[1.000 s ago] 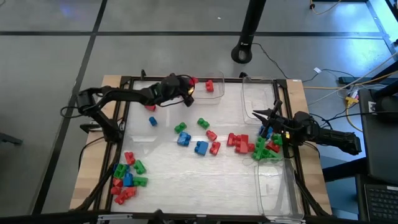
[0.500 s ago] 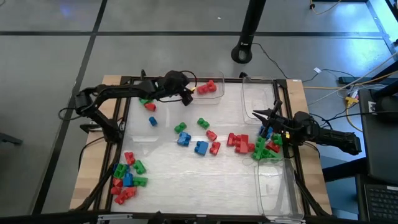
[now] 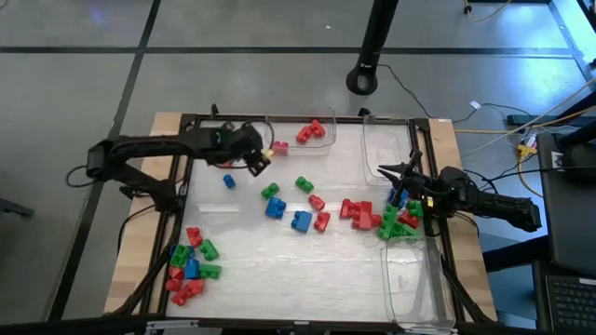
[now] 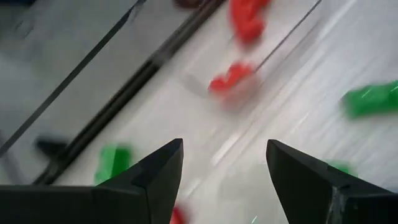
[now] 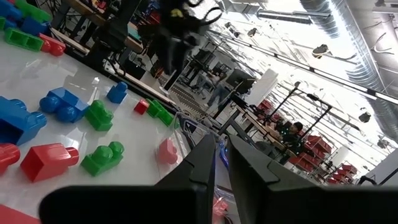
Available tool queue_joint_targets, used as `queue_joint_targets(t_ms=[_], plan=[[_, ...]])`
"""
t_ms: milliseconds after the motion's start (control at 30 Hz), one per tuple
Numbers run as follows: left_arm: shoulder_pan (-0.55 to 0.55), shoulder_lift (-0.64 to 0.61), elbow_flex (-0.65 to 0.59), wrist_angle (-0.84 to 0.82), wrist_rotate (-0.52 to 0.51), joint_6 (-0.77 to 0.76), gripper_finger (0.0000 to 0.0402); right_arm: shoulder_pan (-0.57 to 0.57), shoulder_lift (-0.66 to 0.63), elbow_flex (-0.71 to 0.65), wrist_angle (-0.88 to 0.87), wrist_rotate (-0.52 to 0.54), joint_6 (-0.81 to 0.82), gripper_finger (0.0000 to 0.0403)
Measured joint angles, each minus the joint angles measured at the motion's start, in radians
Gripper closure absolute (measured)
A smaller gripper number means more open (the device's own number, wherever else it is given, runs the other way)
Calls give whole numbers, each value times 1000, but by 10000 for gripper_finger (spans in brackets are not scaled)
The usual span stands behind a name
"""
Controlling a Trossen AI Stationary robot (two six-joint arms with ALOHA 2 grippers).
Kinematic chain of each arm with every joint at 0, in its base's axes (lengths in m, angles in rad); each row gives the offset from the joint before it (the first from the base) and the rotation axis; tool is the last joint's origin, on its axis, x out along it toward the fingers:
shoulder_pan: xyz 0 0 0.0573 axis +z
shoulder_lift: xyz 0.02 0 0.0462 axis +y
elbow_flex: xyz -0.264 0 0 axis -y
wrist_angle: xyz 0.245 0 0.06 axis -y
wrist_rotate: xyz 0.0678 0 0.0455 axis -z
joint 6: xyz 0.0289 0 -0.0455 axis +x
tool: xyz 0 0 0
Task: Sort blocks
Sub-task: Put the red game piece into the top left transparent bin
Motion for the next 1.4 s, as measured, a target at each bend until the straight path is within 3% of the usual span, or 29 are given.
queue_joint_targets(t_ms=[267, 567, 833, 1167, 1400], plan=[[-43, 55, -79, -103, -89, -242, 181, 0, 0, 0, 12, 0, 0, 359], [-34, 236, -89, -122, -100, -274, 181, 0, 0, 0, 16, 0, 0, 359], [5, 375, -89, -295, -133, -355, 181, 0, 0, 0, 16, 0, 0, 359], [20, 386, -94, -223, -155, -365, 181, 0, 0, 0, 11, 0, 0, 358], [66, 386, -163, -179, -155, -369, 181, 0, 0, 0, 1, 0, 0, 359]])
